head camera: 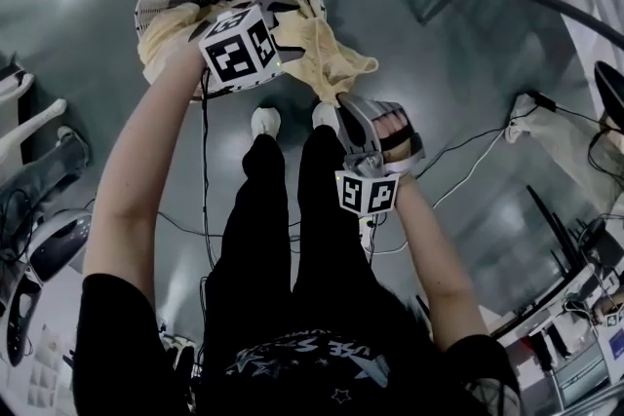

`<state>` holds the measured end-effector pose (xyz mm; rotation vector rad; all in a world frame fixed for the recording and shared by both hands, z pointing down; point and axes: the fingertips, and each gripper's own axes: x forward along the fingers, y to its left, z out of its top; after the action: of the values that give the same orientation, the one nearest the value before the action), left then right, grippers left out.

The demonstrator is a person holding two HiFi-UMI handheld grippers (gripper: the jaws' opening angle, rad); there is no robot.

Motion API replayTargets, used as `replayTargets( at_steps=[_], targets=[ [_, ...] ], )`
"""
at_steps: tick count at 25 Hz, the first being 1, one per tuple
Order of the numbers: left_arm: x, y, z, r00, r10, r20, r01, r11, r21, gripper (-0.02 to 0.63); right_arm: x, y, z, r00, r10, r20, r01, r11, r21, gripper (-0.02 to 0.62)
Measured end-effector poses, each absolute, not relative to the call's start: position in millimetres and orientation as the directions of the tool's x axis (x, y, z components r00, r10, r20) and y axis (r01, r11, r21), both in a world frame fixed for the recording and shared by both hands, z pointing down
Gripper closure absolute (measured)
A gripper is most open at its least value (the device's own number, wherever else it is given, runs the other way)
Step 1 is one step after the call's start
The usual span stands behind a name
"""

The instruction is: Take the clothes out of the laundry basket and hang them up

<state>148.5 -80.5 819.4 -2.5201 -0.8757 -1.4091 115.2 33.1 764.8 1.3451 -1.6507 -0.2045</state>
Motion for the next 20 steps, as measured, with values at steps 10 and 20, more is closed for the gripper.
replayTargets(
  at_steps=[10, 20],
  targets=[
    [161.7, -69.0, 837.1, 0.197, 0.483, 0.853, 0.658, -0.711, 0.250, 0.269, 104.8, 32.8, 757.4, -0.010, -0.850, 0.526, -0.629, 0.415, 0.658, 0.571],
    [157.9, -49.0, 831.8, 0.223, 0.543, 0.810, 0.578, -0.743, 0.339, 0.565, 107.3, 32.6, 760.9, -0.006, -0.836, 0.549, -0.642, 0.424, 0.639, 0.571]
  ],
)
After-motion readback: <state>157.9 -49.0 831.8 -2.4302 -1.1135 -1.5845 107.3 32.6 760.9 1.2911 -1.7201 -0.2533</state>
